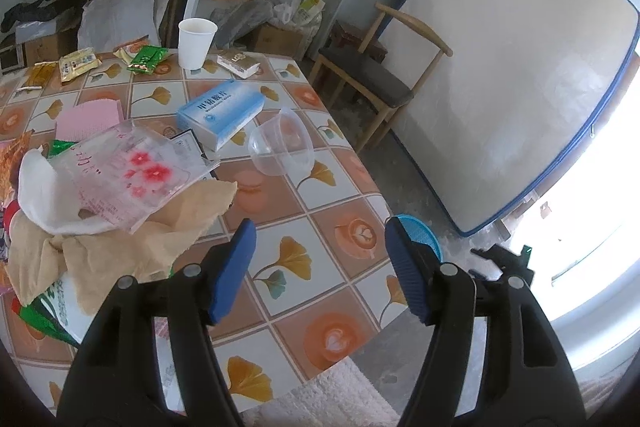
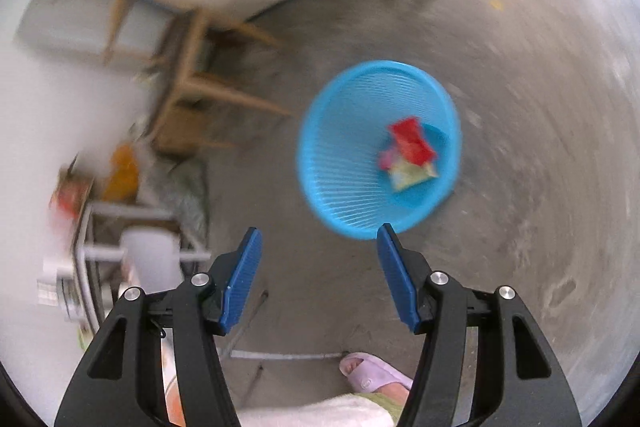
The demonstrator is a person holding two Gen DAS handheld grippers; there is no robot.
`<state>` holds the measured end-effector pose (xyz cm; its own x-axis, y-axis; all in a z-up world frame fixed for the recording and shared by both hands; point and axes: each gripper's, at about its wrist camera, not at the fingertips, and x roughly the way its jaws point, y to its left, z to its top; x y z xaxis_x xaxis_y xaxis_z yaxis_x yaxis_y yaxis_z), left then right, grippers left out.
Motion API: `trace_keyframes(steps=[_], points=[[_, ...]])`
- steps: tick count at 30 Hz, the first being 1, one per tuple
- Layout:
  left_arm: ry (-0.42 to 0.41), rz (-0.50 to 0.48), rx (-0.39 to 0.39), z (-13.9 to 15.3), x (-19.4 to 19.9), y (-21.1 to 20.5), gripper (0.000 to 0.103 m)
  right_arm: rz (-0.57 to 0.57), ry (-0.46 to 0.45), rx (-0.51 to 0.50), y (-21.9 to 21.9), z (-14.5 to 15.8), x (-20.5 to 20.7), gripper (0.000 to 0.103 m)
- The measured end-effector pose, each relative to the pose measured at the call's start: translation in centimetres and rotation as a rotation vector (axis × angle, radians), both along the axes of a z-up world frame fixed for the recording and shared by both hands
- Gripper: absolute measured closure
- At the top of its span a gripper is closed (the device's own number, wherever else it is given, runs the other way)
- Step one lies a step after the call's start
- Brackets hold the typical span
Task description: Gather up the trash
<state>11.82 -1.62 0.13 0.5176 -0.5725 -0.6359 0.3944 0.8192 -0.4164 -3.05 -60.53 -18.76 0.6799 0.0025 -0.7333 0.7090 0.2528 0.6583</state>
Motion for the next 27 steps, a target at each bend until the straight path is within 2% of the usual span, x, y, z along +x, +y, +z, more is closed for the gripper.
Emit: trace_keyframes(steps=[4,7,15,21,27], points=[[-0.002,0.015,-0.012,0.3,-0.2,0.4,0.035,0.204,-0.049,-0.143,4.4,6.7,3.6,0.044],[-0.011,0.047,-0.006,0.8,-0.4,1.1,0.032,0.346,-0.072,-0.217,8.0,10.3,6.8,0.044],[-0.023,0.154,-0.039,2.1,-0.5,4.6,0.03,0.637,-0.138,-0.244,17.1,15.4,14.3,0.044],[-0.029,0.202,-0.057,2.9,0.0,7.3,0.03,0.794,-0.162,-0.186,24.2,16.5,18.5,0.044],[-0.032,0.229,-0.077,3.5,0.7,9.2,0.03,0.836,-0.162,0.01,27.6,15.3,21.0,0.044]])
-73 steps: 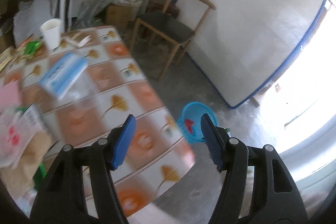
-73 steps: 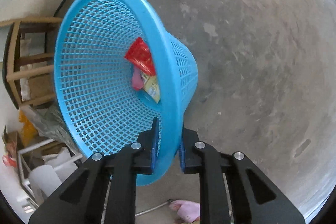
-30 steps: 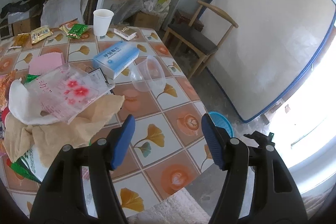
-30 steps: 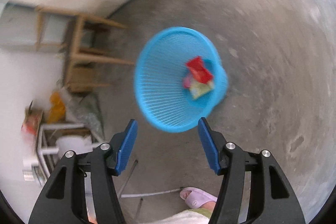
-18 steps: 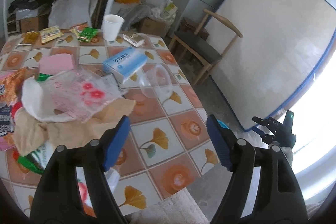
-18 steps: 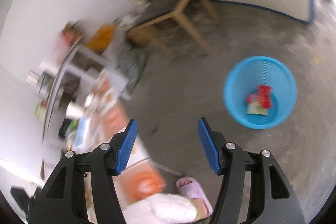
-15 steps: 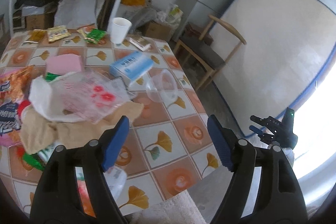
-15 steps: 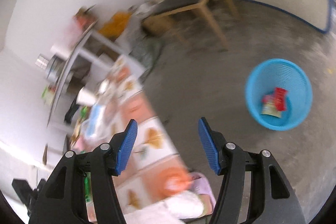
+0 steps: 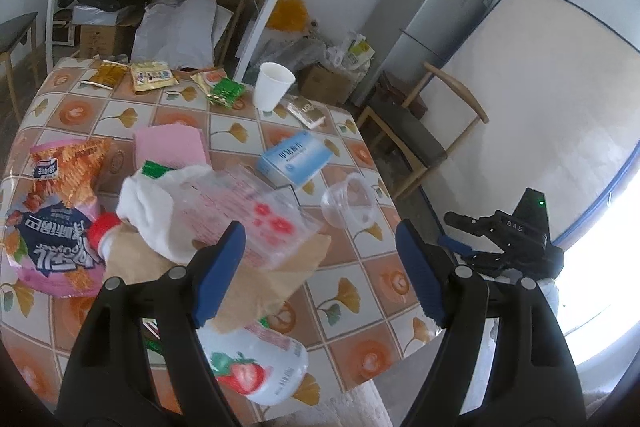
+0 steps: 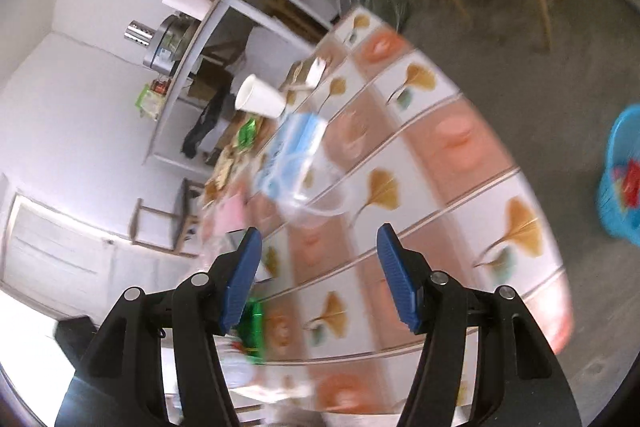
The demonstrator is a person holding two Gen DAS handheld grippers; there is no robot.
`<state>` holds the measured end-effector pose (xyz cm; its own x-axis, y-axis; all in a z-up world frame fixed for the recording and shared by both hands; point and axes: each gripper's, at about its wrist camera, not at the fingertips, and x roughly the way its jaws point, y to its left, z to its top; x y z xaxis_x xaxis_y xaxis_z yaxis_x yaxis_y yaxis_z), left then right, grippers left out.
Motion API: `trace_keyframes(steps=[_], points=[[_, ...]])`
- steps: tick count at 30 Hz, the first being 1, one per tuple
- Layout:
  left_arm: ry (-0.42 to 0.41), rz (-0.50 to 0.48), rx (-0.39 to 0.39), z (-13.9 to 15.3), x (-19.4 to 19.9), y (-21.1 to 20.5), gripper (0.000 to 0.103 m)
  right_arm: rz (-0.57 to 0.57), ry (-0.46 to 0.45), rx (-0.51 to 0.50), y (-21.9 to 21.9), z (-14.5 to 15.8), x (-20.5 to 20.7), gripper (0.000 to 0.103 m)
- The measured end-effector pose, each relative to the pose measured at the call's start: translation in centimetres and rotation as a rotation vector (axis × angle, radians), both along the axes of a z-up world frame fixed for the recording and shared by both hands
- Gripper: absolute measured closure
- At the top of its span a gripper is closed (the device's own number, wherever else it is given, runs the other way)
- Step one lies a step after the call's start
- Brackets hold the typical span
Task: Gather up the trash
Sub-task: 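Grasp the clear plastic cup with the right gripper while the left grasps the blue medicine box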
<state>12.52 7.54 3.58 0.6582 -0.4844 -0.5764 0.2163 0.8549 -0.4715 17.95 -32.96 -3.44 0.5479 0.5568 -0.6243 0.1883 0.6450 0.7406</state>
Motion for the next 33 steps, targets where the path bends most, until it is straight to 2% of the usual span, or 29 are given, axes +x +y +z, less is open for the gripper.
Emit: trace_keyframes(steps=[5,10,16,22,25,29,33], points=[[0.007,0.003,-0.013,0.0,0.8,1.3,0.03,-0.055,0.097,0.189,0.6,-2.6,1.8,0.044],[0.01,0.011,-0.024,0.0,1.5,2.9,0.03,-0.131,0.216,0.32,1.7,-5.4,3.0,0.044],[0.032,0.008,-0.026,-0.6,2.9,4.3,0.03,-0.219,0.304,0.441,2.8,-8.2,4.1,0.044],[0.062,0.016,-0.022,-0.6,4.5,5.2,0.03,-0.302,0.369,0.497,3.3,-10.5,6.1,0.045],[0.047,-0.008,0.029,1.3,5.9,5.3,0.03,-0.32,0.39,0.48,3.5,-11.0,6.9,0.049],[0.04,-0.089,0.103,5.0,9.6,4.6,0.03,-0.316,0.395,0.451,3.8,-11.5,7.8,0.056],[0.077,-0.154,0.186,6.3,14.0,2.5,0.03,-0.299,0.399,0.498,4.2,-12.4,8.4,0.065]])
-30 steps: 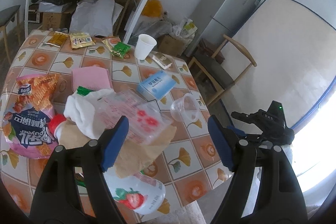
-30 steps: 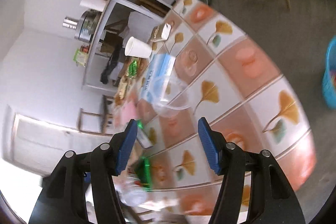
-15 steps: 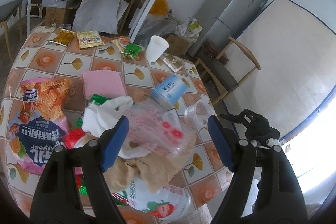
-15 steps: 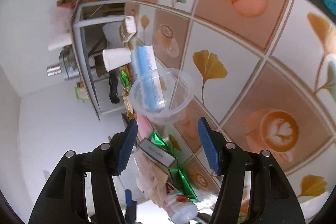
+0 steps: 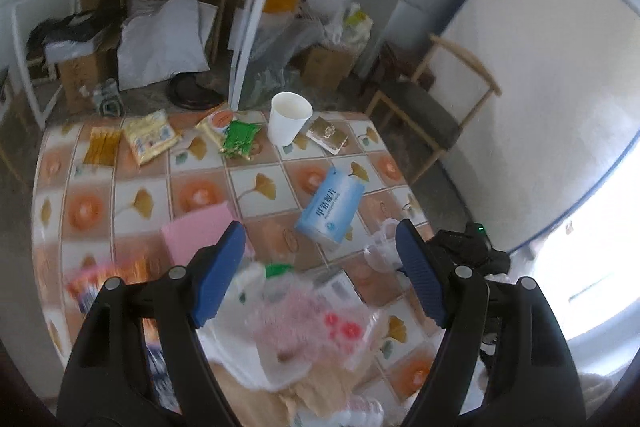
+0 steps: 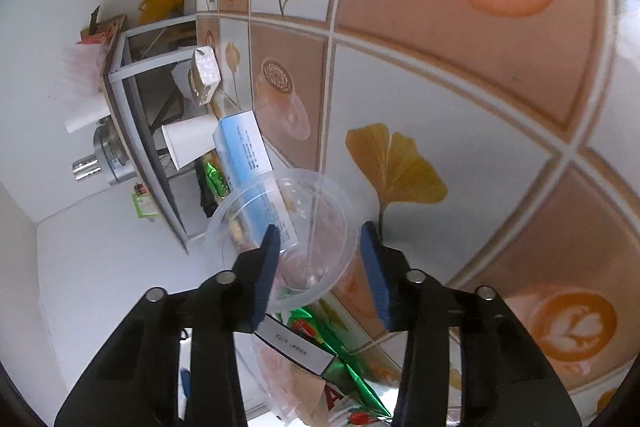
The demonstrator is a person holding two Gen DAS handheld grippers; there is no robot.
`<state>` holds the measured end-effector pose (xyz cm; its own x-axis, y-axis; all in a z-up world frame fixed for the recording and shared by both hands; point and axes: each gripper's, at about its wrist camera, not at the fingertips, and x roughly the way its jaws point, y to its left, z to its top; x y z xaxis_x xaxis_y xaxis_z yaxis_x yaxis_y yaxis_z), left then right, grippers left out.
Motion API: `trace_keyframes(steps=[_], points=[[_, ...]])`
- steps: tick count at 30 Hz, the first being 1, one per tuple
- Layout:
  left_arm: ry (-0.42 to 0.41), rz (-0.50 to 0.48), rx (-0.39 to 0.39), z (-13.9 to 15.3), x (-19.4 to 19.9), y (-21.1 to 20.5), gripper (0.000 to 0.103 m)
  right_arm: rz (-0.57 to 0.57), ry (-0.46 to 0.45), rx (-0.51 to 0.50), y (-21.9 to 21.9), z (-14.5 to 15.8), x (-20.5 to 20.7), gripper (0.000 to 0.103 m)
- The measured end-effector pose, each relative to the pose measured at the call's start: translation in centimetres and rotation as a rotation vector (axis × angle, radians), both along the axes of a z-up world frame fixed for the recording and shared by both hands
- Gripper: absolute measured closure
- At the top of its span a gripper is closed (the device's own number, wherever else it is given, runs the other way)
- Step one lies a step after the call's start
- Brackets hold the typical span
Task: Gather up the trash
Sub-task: 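Grasp the clear plastic cup with the right gripper while the left grasps the blue medicine box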
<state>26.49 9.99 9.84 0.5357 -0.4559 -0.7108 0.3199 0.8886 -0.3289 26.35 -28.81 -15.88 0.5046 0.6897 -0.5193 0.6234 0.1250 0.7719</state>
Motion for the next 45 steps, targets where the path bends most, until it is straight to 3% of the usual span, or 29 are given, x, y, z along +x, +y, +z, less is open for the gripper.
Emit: trace_keyframes(steps=[3,6,11,14,18,21,26,29,36,38,40,45], points=[[-0.002,-0.044,0.094,-0.5,2.6,-2.8,0.03,0.013,-0.021,0.0,0.1,-0.1,0.5,0.079],[0.046,-0.12,0.123,-2.1,5.3,-5.4,0.03,0.051,-0.071,-0.043,0.1,0.5,0.8,0.094],[0.148,-0.242,0.17,-5.8,10.0,-9.6,0.029,0.131,-0.188,-0.207,0.3,2.9,1.0,0.096],[0.215,-0.297,0.227,-9.0,12.4,-12.2,0.023,0.183,-0.261,-0.381,0.4,5.2,0.8,0.096],[0.254,-0.336,0.31,-12.5,13.8,-14.9,0.02,0.237,-0.322,-0.613,0.5,7.7,-0.2,0.096],[0.267,-0.365,0.383,-14.9,14.3,-16.8,0.019,0.255,-0.339,-0.71,0.1,8.6,-0.7,0.096],[0.224,-0.431,0.55,-17.2,13.7,-19.0,0.017,0.263,-0.328,-0.745,-1.1,8.1,-1.7,0.096],[0.229,-0.428,0.594,-18.1,13.6,-19.5,0.017,0.264,-0.321,-0.74,-1.3,7.6,-1.9,0.096],[0.339,-0.425,0.58,-20.0,14.9,-19.6,0.017,0.256,-0.324,-0.734,-1.3,7.5,-2.0,0.096],[0.357,-0.419,0.565,-20.1,15.4,-19.4,0.022,0.255,-0.324,-0.734,-1.2,7.6,-2.0,0.096],[0.381,-0.413,0.548,-20.1,15.8,-19.0,0.033,0.255,-0.324,-0.734,-1.3,7.6,-2.0,0.096],[0.37,-0.375,0.522,-19.0,16.9,-17.7,0.034,0.249,-0.33,-0.739,-1.3,7.9,-2.3,0.096]])
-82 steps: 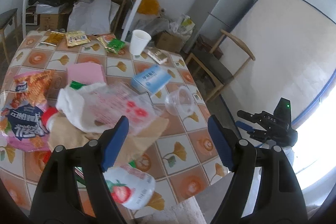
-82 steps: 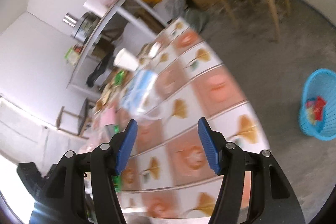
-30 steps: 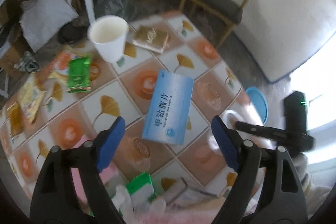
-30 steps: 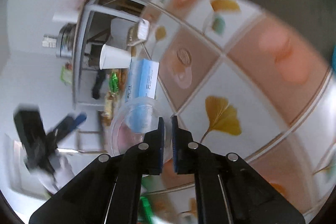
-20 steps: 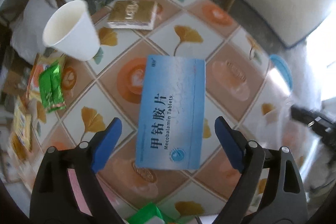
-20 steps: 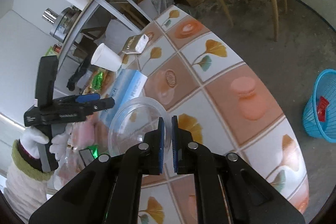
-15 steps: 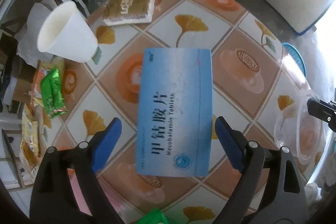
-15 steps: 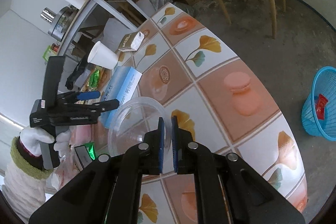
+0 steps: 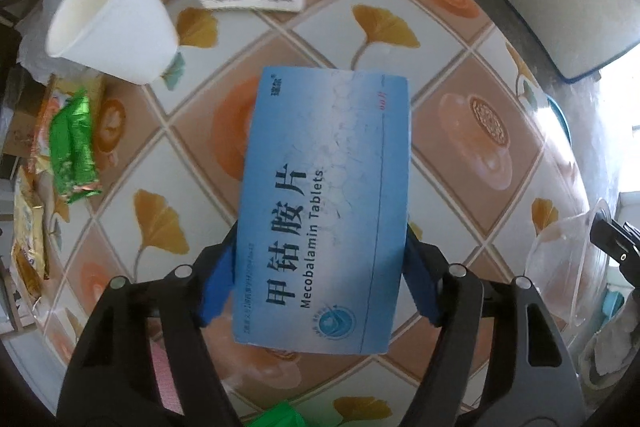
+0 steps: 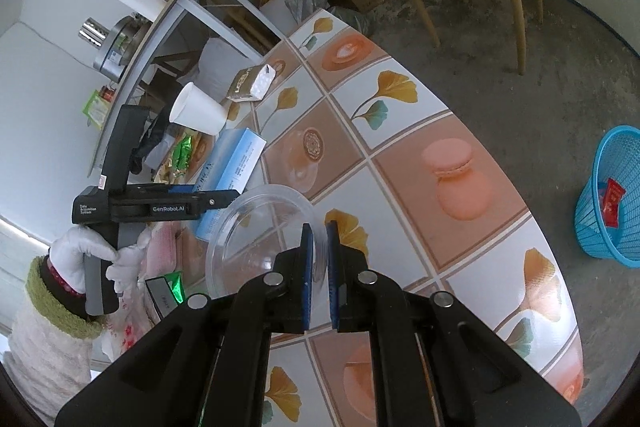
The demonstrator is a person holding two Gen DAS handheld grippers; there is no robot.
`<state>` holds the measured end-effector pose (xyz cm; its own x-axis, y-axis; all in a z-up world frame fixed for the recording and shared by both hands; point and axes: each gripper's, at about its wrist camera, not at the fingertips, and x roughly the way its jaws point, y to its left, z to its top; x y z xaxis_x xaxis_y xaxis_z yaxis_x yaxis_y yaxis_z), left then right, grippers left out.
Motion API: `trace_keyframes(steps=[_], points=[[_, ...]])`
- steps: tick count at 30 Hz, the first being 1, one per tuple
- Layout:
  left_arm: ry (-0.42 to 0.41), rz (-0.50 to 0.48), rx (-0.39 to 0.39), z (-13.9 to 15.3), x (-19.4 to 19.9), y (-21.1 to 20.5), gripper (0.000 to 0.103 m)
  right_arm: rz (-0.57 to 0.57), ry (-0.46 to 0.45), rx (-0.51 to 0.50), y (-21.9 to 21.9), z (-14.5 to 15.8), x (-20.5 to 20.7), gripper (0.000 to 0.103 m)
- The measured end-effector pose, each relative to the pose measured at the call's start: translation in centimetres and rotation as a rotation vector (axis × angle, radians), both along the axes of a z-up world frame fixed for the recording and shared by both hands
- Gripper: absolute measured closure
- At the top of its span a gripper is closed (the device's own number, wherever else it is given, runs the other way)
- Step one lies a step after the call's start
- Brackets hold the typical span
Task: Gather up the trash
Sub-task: 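Grasp the clear plastic cup with the right gripper while the left grasps the blue medicine box, then carry the clear cup and blue box toward the blue wastebasket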
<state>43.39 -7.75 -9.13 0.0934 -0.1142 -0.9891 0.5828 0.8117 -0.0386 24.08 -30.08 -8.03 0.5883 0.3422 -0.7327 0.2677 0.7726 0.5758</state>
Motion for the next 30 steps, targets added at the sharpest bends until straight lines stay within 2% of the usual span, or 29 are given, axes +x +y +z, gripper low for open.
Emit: trace_keyframes(steps=[4,6,11,15,16,20,22,30], points=[[-0.046,0.059,-0.046,2.8,0.3,1.7,0.035,-0.007,-0.019,-0.006,-0.1,0.9,-0.4,0.096],[-0.103,0.085,-0.084,5.5,-0.1,2.7,0.035,-0.007,-0.034,-0.007,-0.1,1.6,-0.6,0.096],[-0.255,0.158,-0.234,12.4,-3.0,5.0,0.035,-0.007,-0.061,-0.003,-0.2,3.0,-1.0,0.096],[-0.303,0.211,-0.343,15.2,-5.6,5.8,0.035,-0.01,-0.064,-0.013,-0.3,3.8,-1.1,0.096],[-0.305,0.229,-0.374,14.8,-6.0,5.1,0.035,-0.01,-0.062,-0.013,-0.3,3.9,-1.1,0.096],[-0.309,0.294,-0.514,16.0,-9.1,6.4,0.035,-0.018,-0.059,0.002,-0.6,4.6,-1.2,0.096],[-0.308,0.308,-0.554,16.0,-10.5,6.8,0.035,-0.025,-0.069,-0.002,-0.6,5.2,-1.4,0.096],[-0.32,0.329,-0.617,16.2,-13.2,7.7,0.035,-0.053,-0.116,-0.019,-0.5,7.6,-3.0,0.096]])
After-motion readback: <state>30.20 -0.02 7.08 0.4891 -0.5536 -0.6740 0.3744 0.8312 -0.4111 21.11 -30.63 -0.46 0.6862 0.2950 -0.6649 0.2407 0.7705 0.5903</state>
